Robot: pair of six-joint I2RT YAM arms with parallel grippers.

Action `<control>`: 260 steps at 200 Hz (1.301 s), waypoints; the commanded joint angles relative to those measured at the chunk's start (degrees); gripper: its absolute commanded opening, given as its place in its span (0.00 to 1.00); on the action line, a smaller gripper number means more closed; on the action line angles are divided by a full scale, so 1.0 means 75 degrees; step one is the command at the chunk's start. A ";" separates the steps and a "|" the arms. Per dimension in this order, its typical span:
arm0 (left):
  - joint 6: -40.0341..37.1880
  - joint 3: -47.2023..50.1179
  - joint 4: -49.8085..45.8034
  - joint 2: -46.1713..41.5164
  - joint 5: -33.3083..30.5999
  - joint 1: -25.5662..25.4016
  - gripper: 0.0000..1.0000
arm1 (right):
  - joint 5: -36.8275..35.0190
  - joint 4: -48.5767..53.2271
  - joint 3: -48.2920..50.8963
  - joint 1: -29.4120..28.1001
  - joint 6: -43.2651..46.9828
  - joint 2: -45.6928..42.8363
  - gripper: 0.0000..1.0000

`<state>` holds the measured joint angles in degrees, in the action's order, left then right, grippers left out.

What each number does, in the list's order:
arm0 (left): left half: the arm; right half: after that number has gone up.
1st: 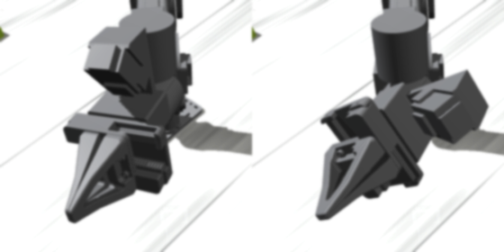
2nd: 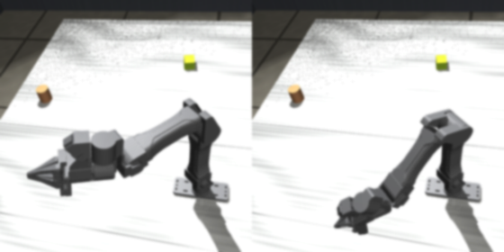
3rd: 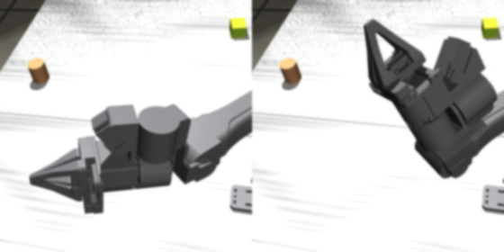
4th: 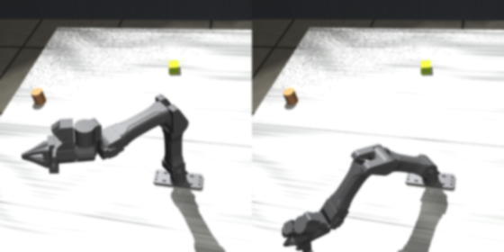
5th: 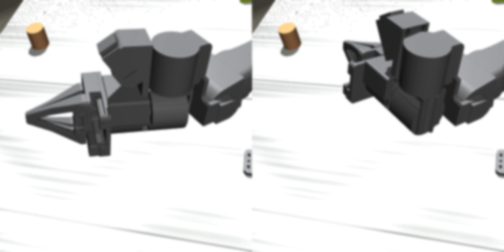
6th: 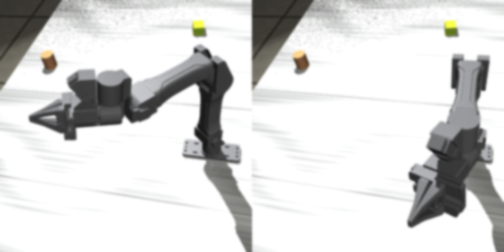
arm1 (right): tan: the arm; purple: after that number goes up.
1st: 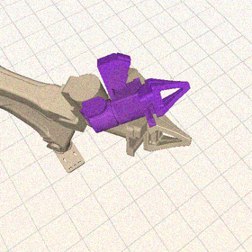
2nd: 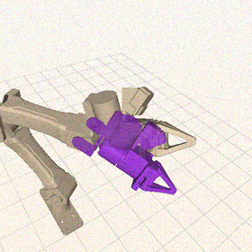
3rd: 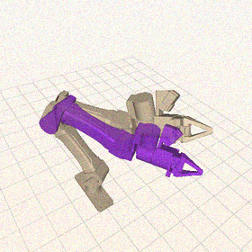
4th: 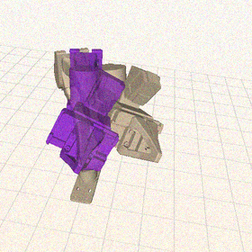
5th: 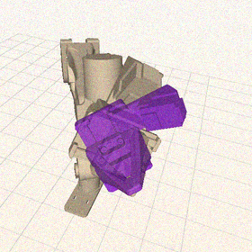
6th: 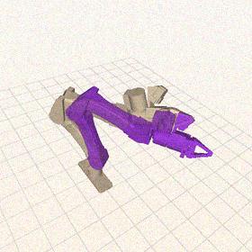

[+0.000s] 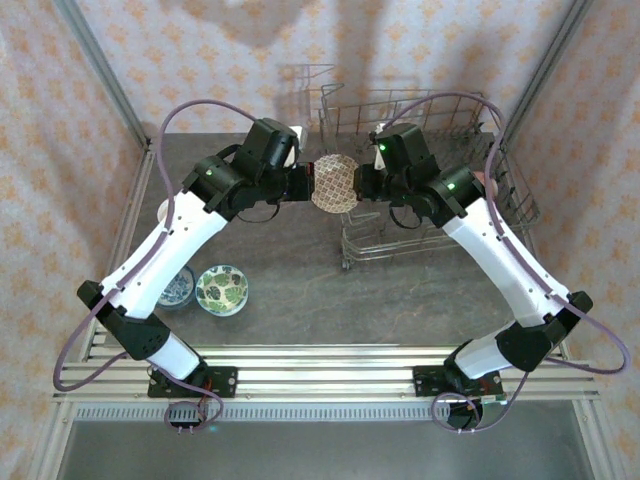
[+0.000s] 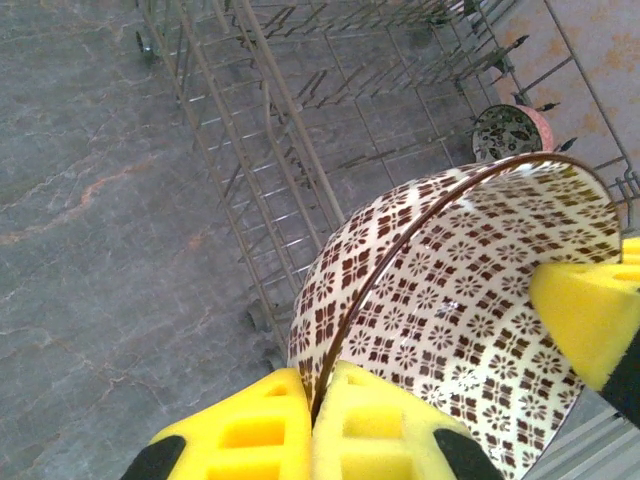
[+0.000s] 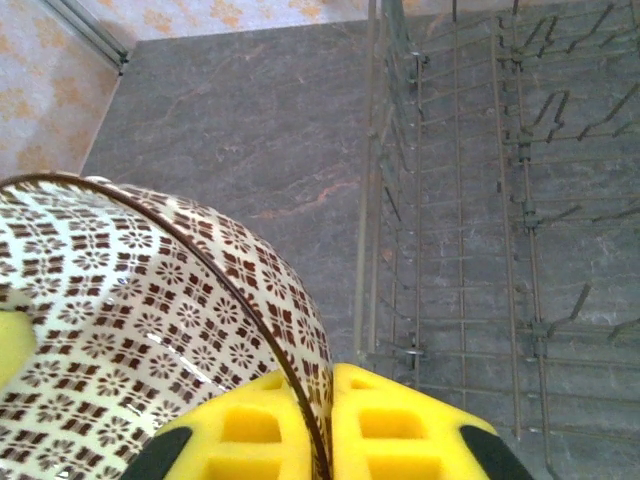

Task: Load the bowls into the dish rack

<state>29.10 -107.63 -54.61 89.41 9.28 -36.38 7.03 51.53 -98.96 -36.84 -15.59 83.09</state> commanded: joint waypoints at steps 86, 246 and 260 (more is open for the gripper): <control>0.0090 -0.0166 0.0344 0.0116 -0.0007 -0.0229 0.37 | -0.0760 -0.0304 0.0204 0.0014 -0.0135 -0.0265 0.00; -0.0117 0.3102 0.1577 -0.1451 0.0850 0.1516 0.69 | -0.5774 -0.0144 -0.0223 0.2800 0.1590 0.0065 0.00; -0.0234 0.3347 0.1643 -0.1396 0.1021 0.1666 0.69 | -0.6251 -0.0218 -0.0215 0.2940 0.1955 0.0293 0.00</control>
<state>28.47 -85.21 -45.56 78.76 13.04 -25.65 -26.94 52.47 -99.63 -15.94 -7.09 83.20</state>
